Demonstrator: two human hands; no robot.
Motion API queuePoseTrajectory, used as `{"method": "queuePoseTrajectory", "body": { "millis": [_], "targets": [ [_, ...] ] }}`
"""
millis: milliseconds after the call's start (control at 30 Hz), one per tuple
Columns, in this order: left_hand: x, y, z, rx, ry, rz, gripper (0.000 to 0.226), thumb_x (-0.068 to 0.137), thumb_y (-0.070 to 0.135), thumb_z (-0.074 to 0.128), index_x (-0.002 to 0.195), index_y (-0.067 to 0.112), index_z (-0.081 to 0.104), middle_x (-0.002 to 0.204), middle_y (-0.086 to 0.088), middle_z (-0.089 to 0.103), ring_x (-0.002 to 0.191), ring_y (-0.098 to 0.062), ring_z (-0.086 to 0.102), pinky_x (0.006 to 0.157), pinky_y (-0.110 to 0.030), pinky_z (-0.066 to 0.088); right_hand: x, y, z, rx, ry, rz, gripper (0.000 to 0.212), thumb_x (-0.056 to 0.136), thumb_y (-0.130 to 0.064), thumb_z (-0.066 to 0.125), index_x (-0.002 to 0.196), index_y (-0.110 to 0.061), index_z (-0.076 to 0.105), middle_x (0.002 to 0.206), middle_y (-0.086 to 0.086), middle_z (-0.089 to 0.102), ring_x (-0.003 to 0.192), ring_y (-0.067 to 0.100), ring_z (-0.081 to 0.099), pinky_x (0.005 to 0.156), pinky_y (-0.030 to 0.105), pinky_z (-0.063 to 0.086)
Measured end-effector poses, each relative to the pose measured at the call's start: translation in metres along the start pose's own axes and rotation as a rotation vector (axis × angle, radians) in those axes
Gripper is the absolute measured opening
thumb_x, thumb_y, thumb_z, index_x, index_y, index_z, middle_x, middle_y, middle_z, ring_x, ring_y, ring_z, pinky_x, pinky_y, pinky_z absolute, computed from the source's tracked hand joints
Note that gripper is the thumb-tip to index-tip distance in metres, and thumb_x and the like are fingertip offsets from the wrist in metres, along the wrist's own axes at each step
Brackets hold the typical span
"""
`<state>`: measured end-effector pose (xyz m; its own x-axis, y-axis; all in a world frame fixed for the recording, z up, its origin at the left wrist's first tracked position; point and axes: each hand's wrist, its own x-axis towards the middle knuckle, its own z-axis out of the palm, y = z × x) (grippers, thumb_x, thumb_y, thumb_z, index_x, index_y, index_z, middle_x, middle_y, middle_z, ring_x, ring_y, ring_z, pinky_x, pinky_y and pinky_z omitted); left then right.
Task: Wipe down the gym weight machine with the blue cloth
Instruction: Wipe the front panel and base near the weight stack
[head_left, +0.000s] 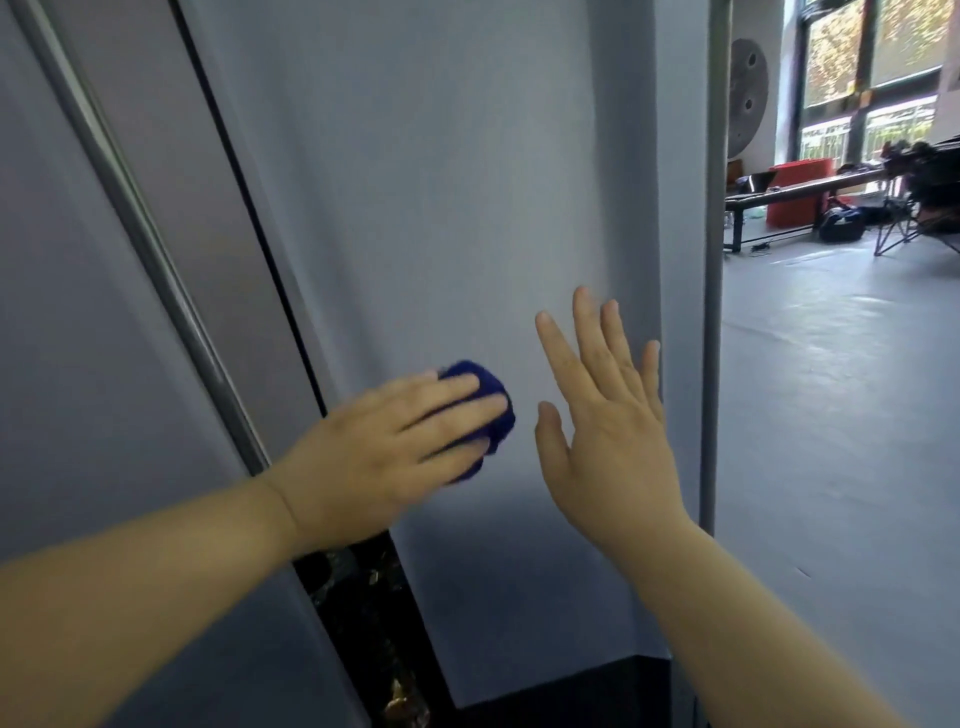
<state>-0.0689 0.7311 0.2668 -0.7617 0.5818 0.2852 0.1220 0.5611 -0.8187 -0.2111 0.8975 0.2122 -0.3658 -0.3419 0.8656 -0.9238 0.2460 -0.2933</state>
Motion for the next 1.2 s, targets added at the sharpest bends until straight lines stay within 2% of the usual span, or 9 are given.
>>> {"method": "queuePoseTrajectory", "body": {
  "millis": [67, 133, 367, 500, 600, 800, 933, 1067, 1200],
  "targets": [
    [-0.018, 0.008, -0.002, 0.001, -0.138, 0.143, 0.044, 0.105, 0.009, 0.027, 0.126, 0.015, 0.066, 0.149, -0.008, 0.047, 0.138, -0.029, 0.04, 0.117, -0.044, 0.026, 0.002, -0.004, 0.005, 0.016, 0.037, 0.008, 0.072, 0.09, -0.006, 0.052, 0.154, -0.022, 0.022, 0.164, 0.003, 0.007, 0.151, 0.021, 0.002, 0.121, 0.049, -0.001],
    [-0.018, -0.005, -0.013, 0.01, -0.129, 0.131, 0.048, 0.107, 0.008, 0.022, 0.126, 0.014, 0.065, 0.148, -0.011, 0.046, 0.137, -0.031, 0.043, 0.116, -0.043, 0.028, 0.004, -0.01, 0.01, 0.046, 0.08, 0.039, 0.07, 0.09, -0.004, 0.051, 0.153, -0.019, 0.026, 0.164, 0.005, 0.01, 0.151, 0.021, 0.003, 0.121, 0.049, 0.0],
    [0.005, -0.073, -0.04, 0.049, 0.25, -0.409, 0.027, 0.1, 0.013, 0.055, 0.125, 0.003, 0.054, 0.146, -0.026, 0.039, 0.135, -0.045, 0.036, 0.117, -0.046, 0.027, 0.009, -0.033, 0.018, 0.147, 0.092, 0.04, 0.069, 0.09, 0.0, 0.053, 0.153, -0.02, 0.031, 0.164, 0.004, 0.011, 0.151, 0.016, -0.002, 0.122, 0.034, -0.007],
    [-0.037, -0.031, -0.016, 0.049, 0.081, -0.153, 0.028, 0.101, 0.009, 0.049, 0.129, 0.006, 0.052, 0.148, -0.019, 0.037, 0.137, -0.043, 0.038, 0.112, -0.053, 0.034, 0.006, -0.044, 0.022, 0.176, 0.081, 0.02, 0.068, 0.089, -0.003, 0.05, 0.153, -0.02, 0.03, 0.164, 0.004, 0.011, 0.151, 0.015, -0.002, 0.123, 0.038, -0.003],
    [-0.073, -0.029, -0.022, 0.03, -0.1, 0.033, 0.031, 0.103, 0.005, 0.038, 0.13, 0.011, 0.052, 0.153, -0.01, 0.037, 0.139, -0.034, 0.036, 0.117, -0.047, 0.027, -0.001, -0.054, 0.03, 0.163, 0.031, -0.045, 0.07, 0.088, -0.008, 0.049, 0.152, -0.023, 0.024, 0.164, 0.003, 0.012, 0.151, 0.016, 0.002, 0.123, 0.039, -0.002],
    [-0.084, -0.104, -0.092, 0.103, 0.081, -0.396, 0.022, 0.098, 0.008, 0.054, 0.116, -0.003, 0.062, 0.141, -0.027, 0.046, 0.132, -0.044, 0.038, 0.117, -0.044, 0.028, -0.011, -0.092, 0.046, 0.219, -0.011, -0.075, 0.065, 0.09, -0.015, 0.043, 0.153, -0.021, 0.028, 0.164, 0.005, 0.015, 0.152, 0.018, 0.005, 0.123, 0.038, -0.003],
    [-0.129, -0.071, -0.079, 0.077, -0.076, -0.246, 0.025, 0.099, 0.014, 0.052, 0.117, 0.005, 0.067, 0.145, -0.02, 0.047, 0.134, -0.04, 0.043, 0.111, -0.05, 0.037, -0.007, -0.13, 0.056, 0.269, -0.048, -0.097, 0.067, 0.091, -0.013, 0.048, 0.153, -0.023, 0.026, 0.164, 0.003, 0.011, 0.152, 0.017, 0.002, 0.123, 0.038, -0.004],
    [-0.202, -0.009, -0.049, 0.005, -0.292, -0.118, 0.034, 0.094, 0.01, 0.049, 0.122, 0.019, 0.067, 0.153, -0.004, 0.039, 0.141, -0.026, 0.036, 0.122, -0.041, 0.019, -0.012, -0.151, 0.062, 0.254, -0.13, -0.169, 0.067, 0.092, -0.017, 0.043, 0.154, -0.026, 0.021, 0.165, 0.0, 0.008, 0.152, 0.015, 0.0, 0.122, 0.04, -0.002],
    [-0.207, -0.041, -0.07, 0.132, -0.254, -0.114, 0.038, 0.1, 0.008, 0.039, 0.126, 0.022, 0.063, 0.153, -0.003, 0.036, 0.142, -0.022, 0.032, 0.122, -0.041, 0.015, -0.004, -0.162, 0.069, 0.231, -0.184, -0.262, 0.068, 0.092, -0.017, 0.043, 0.154, -0.027, 0.018, 0.164, -0.003, 0.004, 0.152, 0.015, -0.001, 0.121, 0.04, -0.002]
  ]
}}
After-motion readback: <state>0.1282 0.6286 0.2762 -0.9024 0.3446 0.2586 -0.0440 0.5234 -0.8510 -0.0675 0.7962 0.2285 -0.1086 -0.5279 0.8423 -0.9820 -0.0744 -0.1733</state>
